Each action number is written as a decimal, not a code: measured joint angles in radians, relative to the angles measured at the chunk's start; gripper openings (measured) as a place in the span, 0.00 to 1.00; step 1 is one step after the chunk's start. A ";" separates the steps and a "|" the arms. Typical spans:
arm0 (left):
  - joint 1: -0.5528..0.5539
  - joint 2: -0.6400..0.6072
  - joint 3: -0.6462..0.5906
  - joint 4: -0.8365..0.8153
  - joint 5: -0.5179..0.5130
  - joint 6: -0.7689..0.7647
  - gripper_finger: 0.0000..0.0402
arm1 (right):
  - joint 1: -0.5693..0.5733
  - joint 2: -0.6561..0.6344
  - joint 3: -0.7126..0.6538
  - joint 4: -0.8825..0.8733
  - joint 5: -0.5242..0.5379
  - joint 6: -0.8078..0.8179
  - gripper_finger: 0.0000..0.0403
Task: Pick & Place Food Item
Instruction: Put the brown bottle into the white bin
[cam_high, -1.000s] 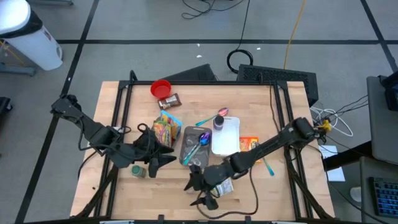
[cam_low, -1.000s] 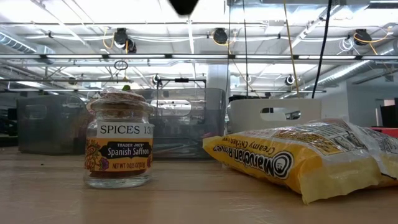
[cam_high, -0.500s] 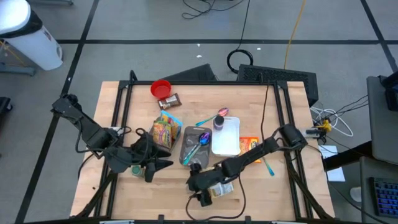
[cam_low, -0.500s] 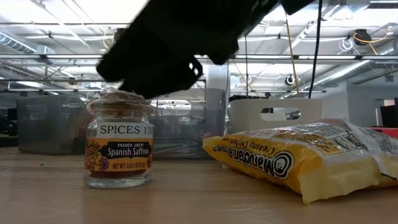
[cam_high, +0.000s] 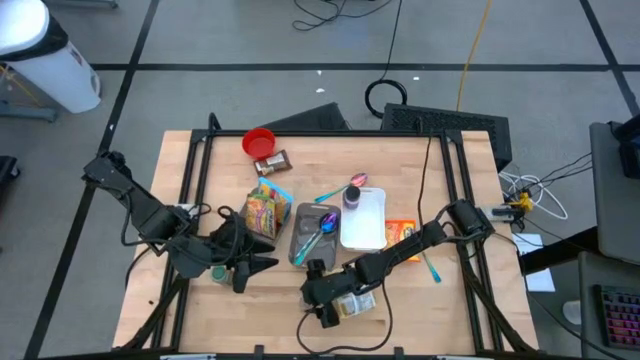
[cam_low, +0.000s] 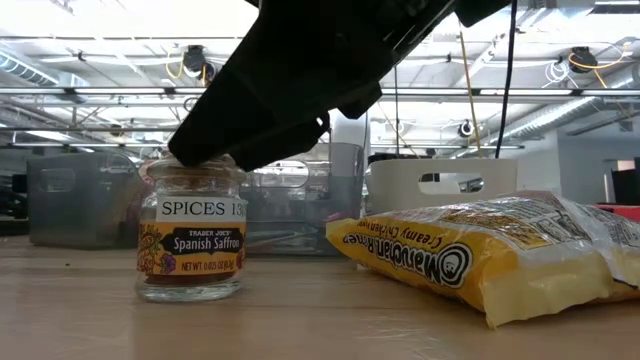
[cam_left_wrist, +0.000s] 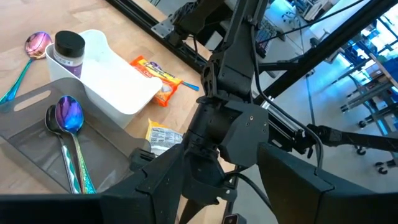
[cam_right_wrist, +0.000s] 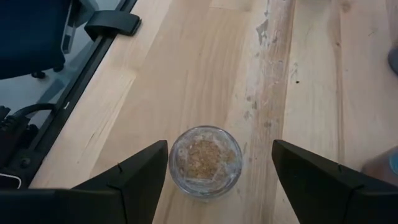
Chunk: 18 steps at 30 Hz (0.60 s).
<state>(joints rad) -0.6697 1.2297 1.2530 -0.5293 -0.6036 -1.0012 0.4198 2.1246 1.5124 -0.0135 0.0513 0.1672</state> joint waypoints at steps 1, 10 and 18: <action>0.000 0.000 0.000 0.000 0.000 0.000 0.53 | 0.000 0.000 0.000 -0.005 0.000 -0.001 0.70; 0.000 0.000 0.000 0.001 0.000 -0.008 0.53 | -0.003 0.000 0.000 -0.028 0.000 -0.001 0.68; 0.001 0.000 0.000 0.001 -0.001 -0.015 0.53 | -0.003 0.017 -0.001 -0.026 -0.004 0.004 0.65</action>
<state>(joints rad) -0.6689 1.2297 1.2530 -0.5282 -0.6044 -1.0164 0.4171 2.1415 1.5111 -0.0393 0.0477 0.1711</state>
